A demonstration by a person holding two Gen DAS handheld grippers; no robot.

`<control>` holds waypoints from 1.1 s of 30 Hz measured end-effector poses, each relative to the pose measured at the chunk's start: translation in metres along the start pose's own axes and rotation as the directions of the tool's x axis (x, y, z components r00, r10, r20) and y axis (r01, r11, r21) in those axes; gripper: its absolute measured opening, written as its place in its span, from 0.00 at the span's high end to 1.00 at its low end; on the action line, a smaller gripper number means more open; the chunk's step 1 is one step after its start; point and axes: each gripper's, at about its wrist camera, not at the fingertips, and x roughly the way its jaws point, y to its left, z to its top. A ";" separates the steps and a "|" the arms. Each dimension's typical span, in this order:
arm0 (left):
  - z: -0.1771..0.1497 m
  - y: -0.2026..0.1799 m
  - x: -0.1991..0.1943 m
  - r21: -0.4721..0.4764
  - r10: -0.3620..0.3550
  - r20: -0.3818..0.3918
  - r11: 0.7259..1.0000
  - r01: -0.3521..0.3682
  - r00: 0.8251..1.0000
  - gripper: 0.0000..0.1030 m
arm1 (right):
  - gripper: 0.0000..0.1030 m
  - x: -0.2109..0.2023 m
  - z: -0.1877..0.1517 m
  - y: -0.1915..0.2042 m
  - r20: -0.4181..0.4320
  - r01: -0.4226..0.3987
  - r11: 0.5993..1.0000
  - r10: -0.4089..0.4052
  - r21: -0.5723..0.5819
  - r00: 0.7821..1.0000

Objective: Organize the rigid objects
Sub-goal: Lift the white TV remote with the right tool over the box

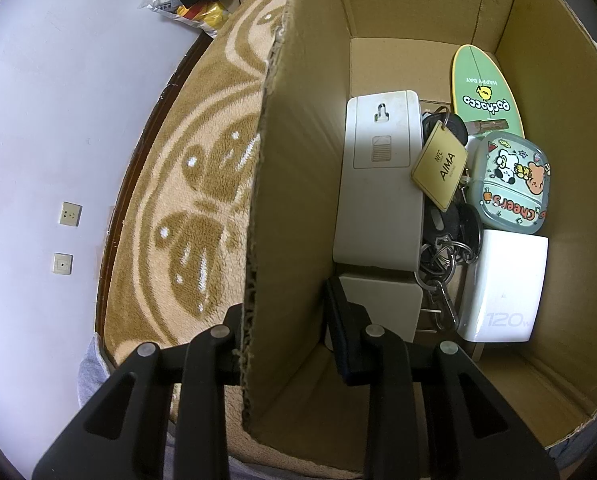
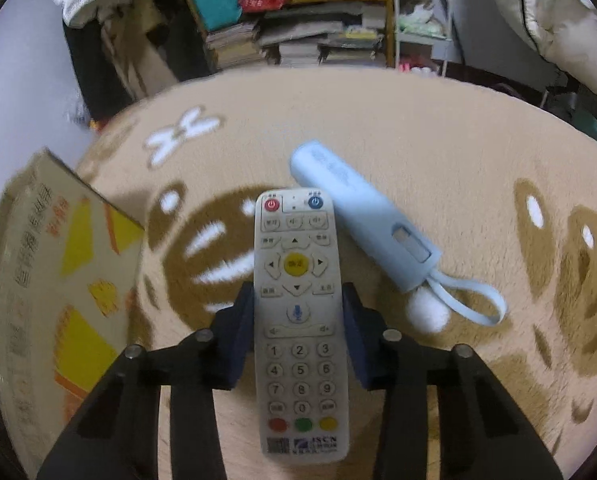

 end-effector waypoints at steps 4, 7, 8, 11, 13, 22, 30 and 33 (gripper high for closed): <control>0.000 0.001 0.000 -0.001 -0.004 -0.001 1.000 0.004 1.000 0.73 | 0.58 -0.020 0.005 0.014 0.062 -0.037 0.999 0.038 -0.015 0.997; 0.000 0.001 0.000 -0.002 -0.008 0.000 1.000 0.008 1.000 0.75 | 0.59 -0.041 0.009 0.026 0.123 -0.052 0.998 0.056 -0.035 0.991; 0.000 0.001 0.000 -0.002 -0.009 0.001 1.000 0.009 1.000 0.75 | 0.59 -0.047 0.012 0.030 0.140 -0.060 0.997 0.065 -0.041 0.988; 0.000 0.001 0.000 -0.002 -0.010 0.001 1.000 0.010 1.000 0.76 | 0.61 -0.066 0.016 0.041 0.189 -0.096 0.993 0.106 -0.062 0.976; -0.001 0.001 0.000 -0.002 -0.013 0.001 1.000 0.013 1.000 0.76 | 0.63 -0.078 0.016 0.048 0.222 -0.114 0.991 0.128 -0.074 0.967; -0.001 0.001 0.000 -0.002 -0.019 0.001 1.000 0.019 1.000 0.78 | 0.63 -0.132 0.017 0.076 0.342 -0.227 0.965 0.260 -0.135 0.903; -0.001 0.001 -0.001 -0.001 -0.017 0.001 1.000 0.017 1.000 0.77 | 0.63 -0.144 0.009 0.105 0.314 -0.315 0.927 0.366 -0.203 0.876; -0.001 0.001 -0.001 -0.001 -0.016 0.001 1.000 0.016 1.000 0.77 | 0.63 -0.138 0.002 0.120 0.270 -0.345 0.906 0.406 -0.245 0.873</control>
